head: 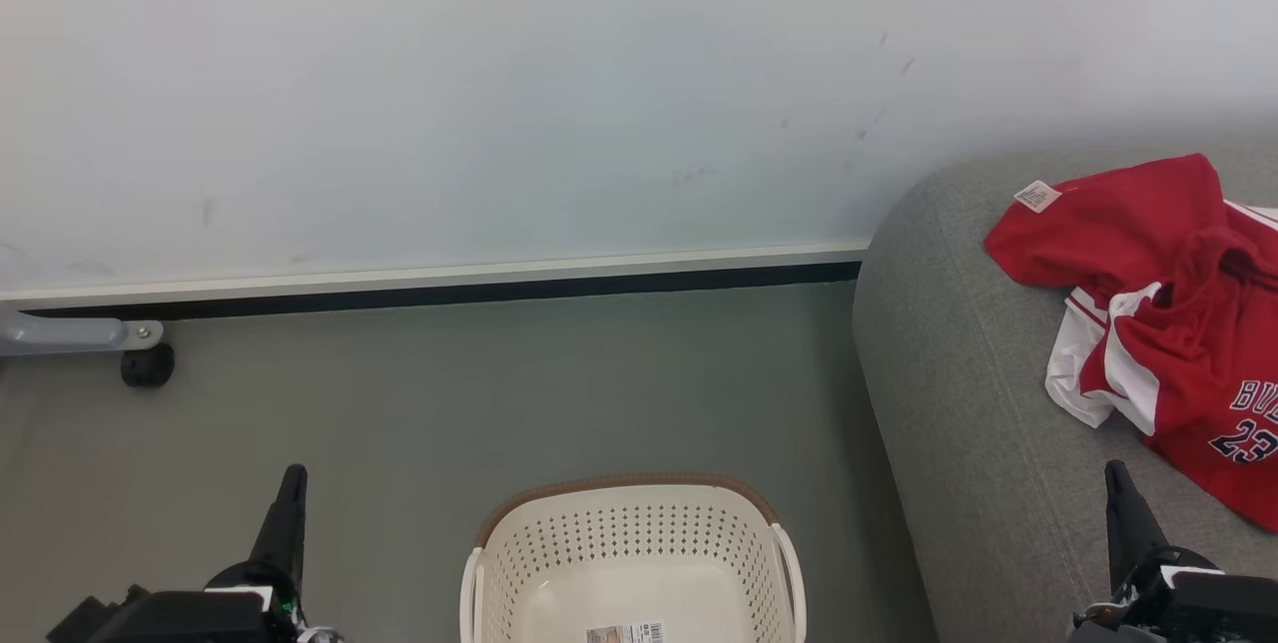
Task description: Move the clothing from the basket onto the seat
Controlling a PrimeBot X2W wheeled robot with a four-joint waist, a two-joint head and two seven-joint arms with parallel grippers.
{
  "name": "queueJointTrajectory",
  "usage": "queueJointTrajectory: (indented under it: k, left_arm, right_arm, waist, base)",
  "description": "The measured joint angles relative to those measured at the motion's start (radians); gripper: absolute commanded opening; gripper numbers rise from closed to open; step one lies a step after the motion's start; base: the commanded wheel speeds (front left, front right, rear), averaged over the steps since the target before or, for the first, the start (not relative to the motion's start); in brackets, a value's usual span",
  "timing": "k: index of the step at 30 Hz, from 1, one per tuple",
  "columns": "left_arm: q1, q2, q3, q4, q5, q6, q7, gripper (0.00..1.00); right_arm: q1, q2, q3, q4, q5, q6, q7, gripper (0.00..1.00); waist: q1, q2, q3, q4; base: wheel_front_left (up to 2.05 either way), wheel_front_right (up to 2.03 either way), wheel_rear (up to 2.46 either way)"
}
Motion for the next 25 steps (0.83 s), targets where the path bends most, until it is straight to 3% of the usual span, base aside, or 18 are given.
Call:
queueJointTrajectory:
  k: [25]
  left_arm:
    - [0.0,0.0,0.0,0.001,0.0,-0.007,0.0,0.0]
  right_arm:
    - [0.0,0.0,0.0,0.0,0.0,0.0,0.0,0.0]
  waist:
    - [0.0,0.0,0.0,0.0]
  base:
    - [0.0,0.0,0.0]
